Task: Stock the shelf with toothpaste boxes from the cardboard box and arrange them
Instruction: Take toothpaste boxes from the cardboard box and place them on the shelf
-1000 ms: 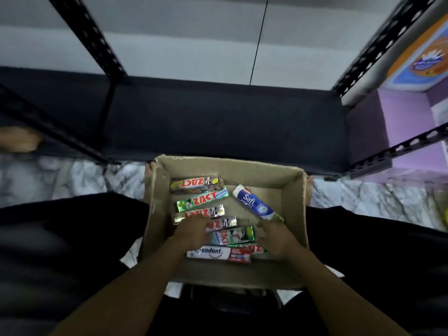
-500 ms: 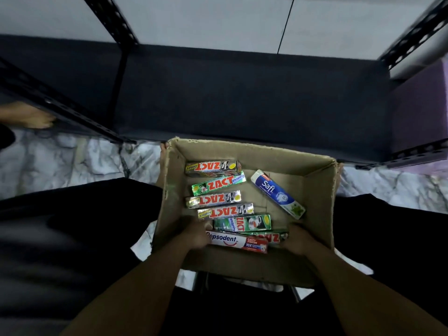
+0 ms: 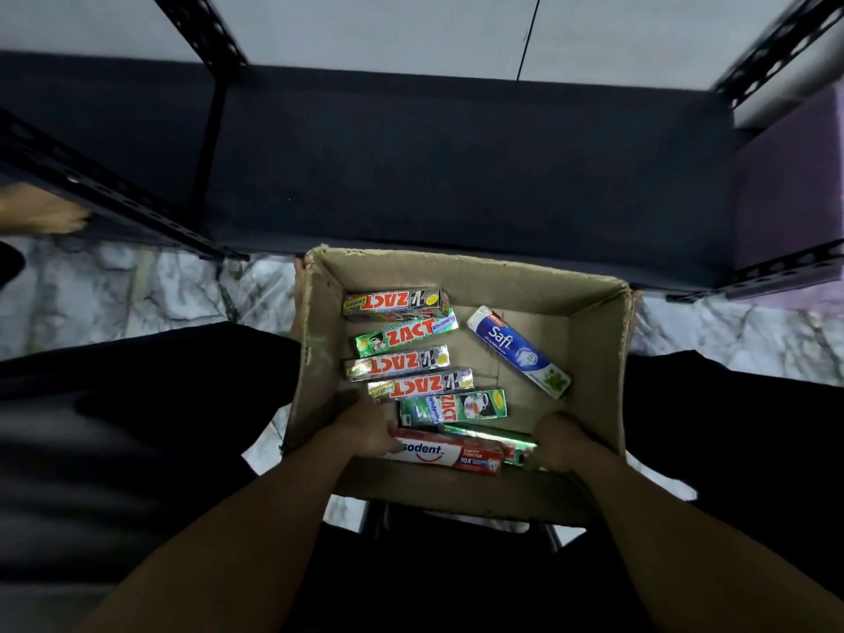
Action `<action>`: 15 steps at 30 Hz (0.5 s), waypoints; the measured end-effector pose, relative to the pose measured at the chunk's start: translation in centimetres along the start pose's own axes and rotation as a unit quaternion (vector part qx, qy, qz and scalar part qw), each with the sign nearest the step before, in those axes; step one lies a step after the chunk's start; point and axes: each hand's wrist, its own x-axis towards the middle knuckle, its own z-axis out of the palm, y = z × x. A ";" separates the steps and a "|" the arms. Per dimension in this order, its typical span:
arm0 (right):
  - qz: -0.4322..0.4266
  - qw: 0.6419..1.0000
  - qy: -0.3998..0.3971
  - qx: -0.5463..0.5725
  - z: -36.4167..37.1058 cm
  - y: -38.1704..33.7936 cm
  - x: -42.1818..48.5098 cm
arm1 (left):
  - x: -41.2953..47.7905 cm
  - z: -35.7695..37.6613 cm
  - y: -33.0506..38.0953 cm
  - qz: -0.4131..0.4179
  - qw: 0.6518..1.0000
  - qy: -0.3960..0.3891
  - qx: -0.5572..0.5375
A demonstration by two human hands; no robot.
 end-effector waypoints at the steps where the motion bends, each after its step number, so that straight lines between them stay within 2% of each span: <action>1: -0.009 1.000 -0.004 -0.002 0.2 0.1 0.1 | -0.2 0.0 0.1 0.000 1.000 0.001 0.009; 6: -0.041 0.999 -0.025 -0.002 0.0 -0.1 -0.3 | -0.8 0.1 0.3 0.008 0.999 -0.023 -0.044; 12: -0.074 0.996 -0.027 0.045 -1.5 -0.8 -2.3 | -2.7 -1.9 -0.4 -0.019 0.991 -0.044 -0.122; 15: -0.088 0.990 -0.016 0.111 -2.1 -1.4 -3.6 | -4.1 -2.9 -0.6 -0.020 0.982 -0.052 -0.179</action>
